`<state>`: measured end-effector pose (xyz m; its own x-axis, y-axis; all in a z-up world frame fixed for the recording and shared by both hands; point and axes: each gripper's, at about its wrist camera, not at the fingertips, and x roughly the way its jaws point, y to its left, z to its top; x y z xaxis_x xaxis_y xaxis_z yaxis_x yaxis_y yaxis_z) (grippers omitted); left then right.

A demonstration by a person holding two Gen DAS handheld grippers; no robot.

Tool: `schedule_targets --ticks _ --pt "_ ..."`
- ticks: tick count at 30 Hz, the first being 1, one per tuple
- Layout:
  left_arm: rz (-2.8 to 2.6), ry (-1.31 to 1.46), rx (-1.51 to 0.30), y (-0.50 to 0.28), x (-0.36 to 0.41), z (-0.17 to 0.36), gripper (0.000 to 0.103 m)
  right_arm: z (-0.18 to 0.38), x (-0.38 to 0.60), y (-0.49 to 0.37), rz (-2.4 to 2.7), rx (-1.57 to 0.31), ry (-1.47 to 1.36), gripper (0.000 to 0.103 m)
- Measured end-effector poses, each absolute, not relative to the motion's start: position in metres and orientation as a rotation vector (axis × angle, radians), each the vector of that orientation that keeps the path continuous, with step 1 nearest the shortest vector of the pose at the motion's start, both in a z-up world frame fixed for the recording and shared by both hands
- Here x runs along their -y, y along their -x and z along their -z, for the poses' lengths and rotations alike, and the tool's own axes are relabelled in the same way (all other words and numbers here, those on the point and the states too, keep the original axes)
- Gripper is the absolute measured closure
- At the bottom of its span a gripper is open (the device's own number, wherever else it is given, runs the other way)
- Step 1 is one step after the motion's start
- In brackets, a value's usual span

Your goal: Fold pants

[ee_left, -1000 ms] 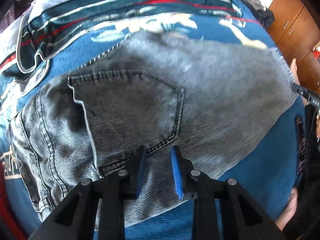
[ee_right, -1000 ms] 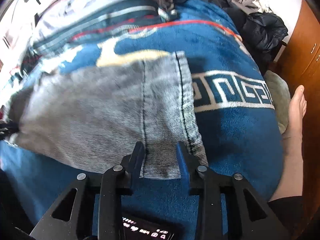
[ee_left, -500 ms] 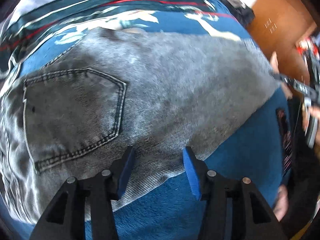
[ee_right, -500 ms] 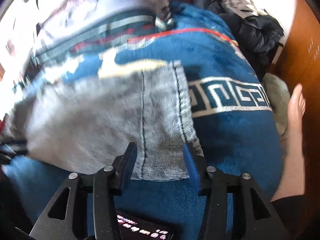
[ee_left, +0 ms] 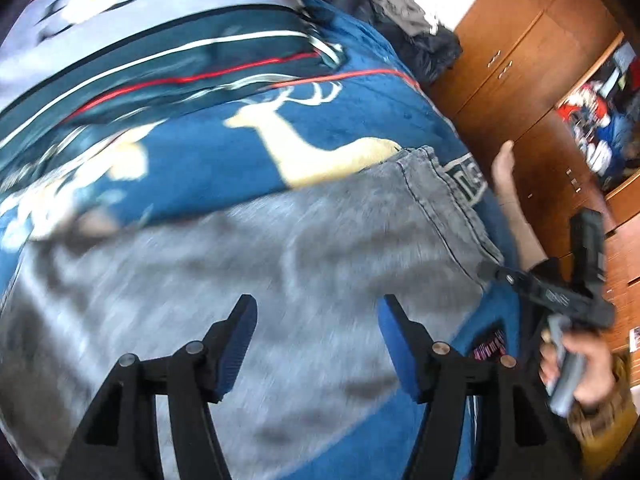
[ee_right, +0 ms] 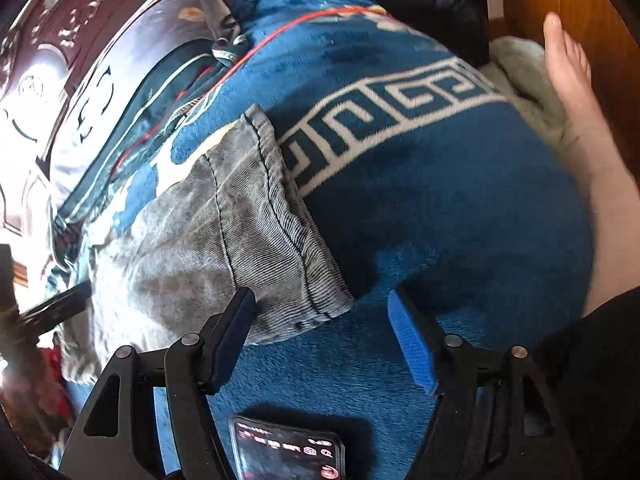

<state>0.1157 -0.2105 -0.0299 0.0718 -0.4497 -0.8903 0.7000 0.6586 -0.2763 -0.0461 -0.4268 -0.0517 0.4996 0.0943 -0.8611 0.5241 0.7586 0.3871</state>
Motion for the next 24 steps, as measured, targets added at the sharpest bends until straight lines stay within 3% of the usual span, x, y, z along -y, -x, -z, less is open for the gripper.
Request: schedule_targets --ticks 4,7,12,17,19,21,23,24 --pt "0.743 -0.416 -1.289 -0.115 0.251 0.08 0.037 0.06 0.432 0.043 0.267 -1.006 -0.773 0.033" --pt "0.701 -0.5 -1.162 -0.097 0.261 0.08 0.029 0.062 0.431 0.04 0.266 -1.015 -0.772 0.034" --pt "0.719 -0.273 -1.181 -0.106 0.232 0.055 0.029 0.061 0.44 0.053 0.242 -0.963 -0.91 0.049" --pt "0.691 -0.158 -1.187 -0.111 0.198 0.056 0.029 0.076 0.45 0.063 0.207 -0.919 -1.103 0.049" --pt "0.669 -0.21 -1.231 -0.112 0.201 0.078 0.029 0.08 0.452 0.059 0.2 -0.907 -1.138 0.049" --pt "0.67 -0.331 -1.147 -0.101 0.214 0.085 0.024 0.082 0.449 0.049 0.181 -0.903 -1.127 0.049" --pt "0.629 -0.376 -1.13 -0.096 0.224 0.083 0.024 0.077 0.443 0.041 0.189 -0.904 -1.067 0.064" --pt "0.617 -0.354 -1.145 -0.098 0.224 0.079 0.026 0.074 0.438 0.037 0.187 -0.903 -1.021 0.079"
